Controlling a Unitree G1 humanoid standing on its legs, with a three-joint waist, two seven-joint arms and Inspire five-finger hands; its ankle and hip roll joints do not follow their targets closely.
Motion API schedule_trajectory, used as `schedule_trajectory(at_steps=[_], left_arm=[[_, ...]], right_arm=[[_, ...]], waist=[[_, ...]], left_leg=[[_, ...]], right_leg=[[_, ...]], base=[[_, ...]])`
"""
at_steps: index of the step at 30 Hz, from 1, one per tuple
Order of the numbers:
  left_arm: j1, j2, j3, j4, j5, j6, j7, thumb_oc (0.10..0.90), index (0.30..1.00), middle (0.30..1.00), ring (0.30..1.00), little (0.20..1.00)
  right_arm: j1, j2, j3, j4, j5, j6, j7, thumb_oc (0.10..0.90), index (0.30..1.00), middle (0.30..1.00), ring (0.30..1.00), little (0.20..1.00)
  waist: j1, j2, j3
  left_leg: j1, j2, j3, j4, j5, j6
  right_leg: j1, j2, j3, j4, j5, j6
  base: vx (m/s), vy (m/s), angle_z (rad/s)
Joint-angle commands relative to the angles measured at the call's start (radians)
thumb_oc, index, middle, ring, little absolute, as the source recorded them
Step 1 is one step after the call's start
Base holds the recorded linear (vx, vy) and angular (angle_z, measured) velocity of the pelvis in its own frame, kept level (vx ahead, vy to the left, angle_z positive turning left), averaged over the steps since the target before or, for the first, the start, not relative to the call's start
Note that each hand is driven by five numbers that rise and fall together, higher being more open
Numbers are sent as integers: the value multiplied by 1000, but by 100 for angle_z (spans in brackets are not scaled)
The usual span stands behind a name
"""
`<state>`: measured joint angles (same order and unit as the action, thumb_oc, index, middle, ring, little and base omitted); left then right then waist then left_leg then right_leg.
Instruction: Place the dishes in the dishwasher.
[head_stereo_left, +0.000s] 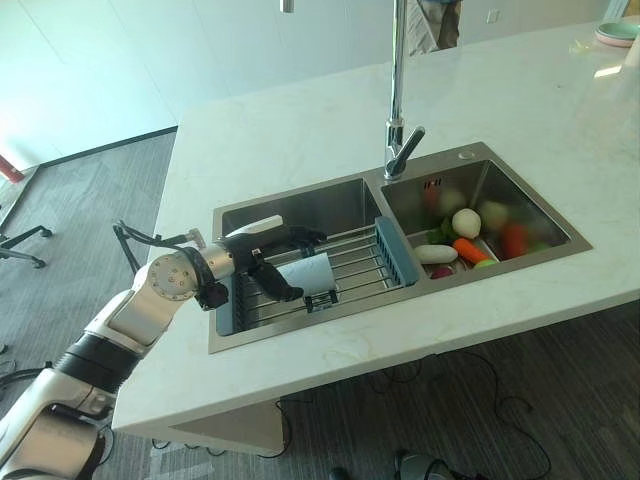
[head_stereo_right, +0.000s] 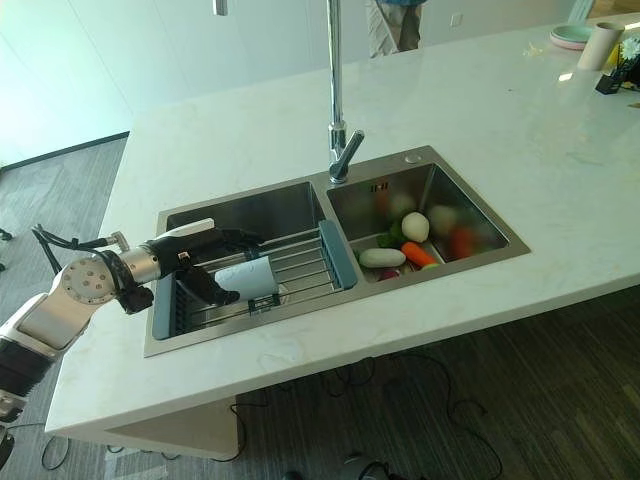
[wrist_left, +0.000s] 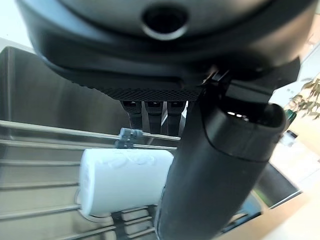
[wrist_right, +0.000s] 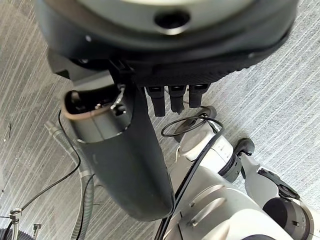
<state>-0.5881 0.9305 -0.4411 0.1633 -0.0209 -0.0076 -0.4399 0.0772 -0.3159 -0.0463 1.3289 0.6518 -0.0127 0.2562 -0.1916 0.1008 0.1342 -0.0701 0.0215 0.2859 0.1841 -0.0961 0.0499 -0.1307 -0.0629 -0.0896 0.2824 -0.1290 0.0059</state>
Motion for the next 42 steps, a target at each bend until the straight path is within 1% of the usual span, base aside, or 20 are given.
schedule_trajectory(at_steps=[1, 5, 9, 12, 14, 16, 17, 19, 20, 21, 26, 29, 31, 34, 37, 42], left_arm=[[-194, 90, 41, 13, 75, -61, 93, 800, 900, 900, 900, 900], [-181, 83, 50, 27, 138, -45, 147, 800, 900, 900, 900, 900], [-161, 65, 65, 46, 141, -31, 181, 800, 900, 900, 900, 900], [-143, 55, 76, 61, 140, -22, 179, 800, 900, 900, 900, 900], [-135, 53, 79, 67, 132, -29, 166, 800, 900, 900, 900, 900], [-133, 43, 69, 72, 59, -4, 74, 800, 900, 900, 900, 900], [-134, 42, 68, 71, 52, -3, 62, 800, 900, 900, 900, 900], [-140, 37, 49, 56, -11, 54, -20, 800, 900, 900, 900, 900], [-142, 33, 39, 49, -26, 68, -33, 800, 900, 900, 900, 900], [-156, 32, 15, 28, -67, 99, -45, 800, 900, 900, 900, 900], [-183, 40, 0, 1, -115, 107, -16, 800, 900, 900, 900, 900], [-195, 52, 3, -36, -151, 114, -22, 800, 900, 900, 900, 900], [-195, 56, 12, -65, -170, 137, -40, 800, 900, 900, 900, 900], [-189, 59, 9, -73, -129, 153, -35, 800, 900, 900, 900, 900], [-185, 59, 4, -55, -101, 186, -59, 800, 900, 900, 900, 900], [-189, 47, -16, 5, -77, 176, -31, 800, 900, 900, 900, 900]], right_arm=[[34, -25, -24, -36, 33, 4, 10, 800, 900, 900, 900, 900], [49, -24, -27, -43, 30, 2, 17, 800, 900, 900, 900, 900], [58, -20, -26, -56, 25, 4, 20, 800, 900, 900, 900, 900], [65, -20, -27, -67, 12, 10, 16, 800, 900, 900, 900, 900], [69, -18, -26, -71, 9, 8, 15, 800, 900, 900, 900, 900], [71, -21, -26, -82, 11, 7, 13, 800, 900, 900, 900, 900], [71, -21, -27, -83, 12, 7, 13, 800, 900, 900, 900, 900], [71, -26, -32, -86, 8, 6, 11, 800, 900, 900, 900, 900], [69, -28, -33, -88, 6, 8, 7, 800, 900, 900, 900, 900], [69, -32, -36, -91, 6, 9, 3, 800, 900, 900, 900, 900], [70, -30, -35, -89, 8, 0, -5, 800, 900, 900, 900, 900], [68, -28, -35, -82, 16, -9, -1, 800, 900, 900, 900, 900], [65, -28, -35, -80, 18, -7, 0, 800, 900, 900, 900, 900], [63, -27, -34, -74, 25, -9, 5, 800, 900, 900, 900, 900], [65, -28, -30, -80, 30, -5, 7, 800, 900, 900, 900, 900], [71, -35, -29, -88, 33, -4, 9, 800, 900, 900, 900, 900]], waist=[[-21, 7, -31], [-26, 5, -26], [-31, 4, -24], [-35, 4, -22], [-37, 5, -20], [-42, 10, -15], [-42, 10, -14], [-45, 17, -10], [-46, 20, -9], [-48, 27, -7], [-48, 38, -6], [-43, 38, -8], [-39, 37, -9], [-37, 36, -12], [-39, 37, -12], [-50, 41, -2]], left_leg=[[-10, 78, -17, 116, -174, -75], [-11, 75, -15, 116, -176, -72], [-12, 73, -12, 116, -177, -70], [-11, 72, -11, 116, -177, -68], [-11, 71, -10, 116, -177, -68], [-13, 69, -6, 116, -176, -67], [-13, 69, -6, 116, -176, -67], [-13, 67, -4, 116, -175, -68], [-13, 66, -3, 116, -175, -68], [-12, 64, -1, 116, -174, -68], [-10, 59, 3, 116, -173, -69], [-12, 58, 1, 116, -172, -69], [-12, 59, 0, 116, -172, -70], [-13, 59, -1, 116, -172, -70], [-14, 59, 1, 116, -171, -70], [-8, 57, 4, 116, -177, -69]], right_leg=[[-17, -70, 17, 18, -39, 174], [-20, -73, 19, 18, -37, 176], [-23, -75, 22, 18, -35, 178], [-25, -74, 27, 18, -33, 179], [-26, -74, 30, 18, -32, 179], [-29, -74, 33, 18, -31, 180], [-30, -75, 33, 18, -31, 180], [-31, -76, 34, 18, -30, 182], [-31, -78, 33, 18, -30, 182], [-31, -79, 33, 18, -31, 183], [-29, -80, 32, 18, -32, 182], [-29, -80, 30, 18, -33, 181], [-29, -80, 26, 18, -34, 180], [-28, -79, 23, 18, -33, 180], [-29, -79, 22, 18, -34, 179], [-26, -80, 27, 18, -38, 182]], base=[[0, 0, 0], [0, 0, 0], [9, -2, 0], [35, -3, -1], [15, 0, 0], [8, 5, -2], [8, 13, -5], [8, 28, -7], [18, 41, -5], [18, 33, -7], [10, 18, -4], [0, 0, 0], [0, 0, 0], [0, 0, 0], [0, 0, 0], [0, 0, 0]])
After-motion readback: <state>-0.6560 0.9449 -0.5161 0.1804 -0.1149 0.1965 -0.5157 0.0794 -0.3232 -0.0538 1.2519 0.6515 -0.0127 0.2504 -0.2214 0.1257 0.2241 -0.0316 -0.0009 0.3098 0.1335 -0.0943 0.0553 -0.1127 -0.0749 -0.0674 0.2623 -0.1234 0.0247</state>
